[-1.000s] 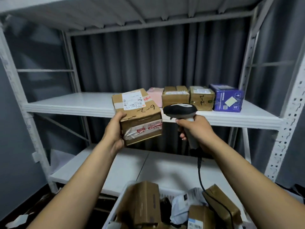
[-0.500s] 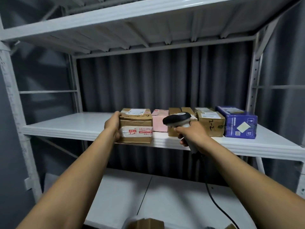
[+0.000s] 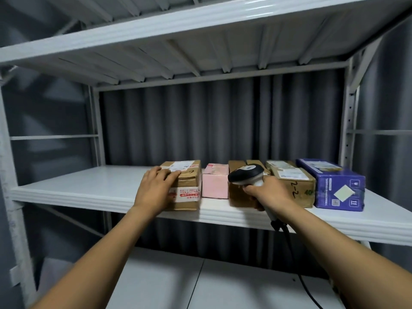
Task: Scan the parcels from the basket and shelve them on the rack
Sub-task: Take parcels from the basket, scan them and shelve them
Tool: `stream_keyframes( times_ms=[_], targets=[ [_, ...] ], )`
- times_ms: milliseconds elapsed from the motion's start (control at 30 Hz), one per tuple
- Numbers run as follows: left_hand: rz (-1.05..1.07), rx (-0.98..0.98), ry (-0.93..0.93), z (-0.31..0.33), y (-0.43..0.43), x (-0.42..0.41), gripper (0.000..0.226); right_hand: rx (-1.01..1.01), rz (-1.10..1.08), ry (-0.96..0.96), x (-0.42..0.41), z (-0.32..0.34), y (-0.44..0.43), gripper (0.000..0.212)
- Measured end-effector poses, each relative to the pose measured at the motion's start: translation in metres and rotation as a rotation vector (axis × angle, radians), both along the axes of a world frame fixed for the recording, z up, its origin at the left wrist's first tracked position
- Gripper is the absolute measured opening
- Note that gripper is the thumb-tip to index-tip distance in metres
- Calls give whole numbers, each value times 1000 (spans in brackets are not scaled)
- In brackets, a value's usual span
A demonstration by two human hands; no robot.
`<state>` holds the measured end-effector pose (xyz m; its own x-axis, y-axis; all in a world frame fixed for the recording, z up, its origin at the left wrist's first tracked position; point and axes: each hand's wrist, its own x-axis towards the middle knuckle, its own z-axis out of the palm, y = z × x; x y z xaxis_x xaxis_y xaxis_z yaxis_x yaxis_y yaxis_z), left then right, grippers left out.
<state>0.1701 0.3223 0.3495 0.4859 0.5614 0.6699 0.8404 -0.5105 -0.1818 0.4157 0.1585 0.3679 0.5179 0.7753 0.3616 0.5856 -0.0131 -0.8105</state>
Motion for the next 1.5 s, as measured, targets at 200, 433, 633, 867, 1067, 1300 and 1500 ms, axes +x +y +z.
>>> stream_keyframes(
  times_ms=[200, 433, 633, 867, 1067, 1300, 1500],
  targets=[
    [46, -26, 14, 5, 25, 32, 66, -36, -46, -67, 13, -6, 20, 13],
    [58, -70, 4, 6, 56, 63, 61, -36, -81, -116, 25, -6, 39, 18],
    [71, -79, 29, 5, 74, 72, 59, -48, -75, -121, 28, -1, 41, 17],
    [62, -45, 81, 2, 35, 62, 55, -77, -42, -98, 18, -3, 10, 18],
    [-12, -96, 183, -22, -41, 53, 61, -158, 17, -78, -11, -30, -40, 19],
    [-26, -376, 270, -124, -123, 19, 68, -298, 70, -168, -43, -99, -105, 20],
    [0, -523, 381, -226, -155, -8, 64, -428, 111, -99, -58, -174, -141, 17]
  ],
)
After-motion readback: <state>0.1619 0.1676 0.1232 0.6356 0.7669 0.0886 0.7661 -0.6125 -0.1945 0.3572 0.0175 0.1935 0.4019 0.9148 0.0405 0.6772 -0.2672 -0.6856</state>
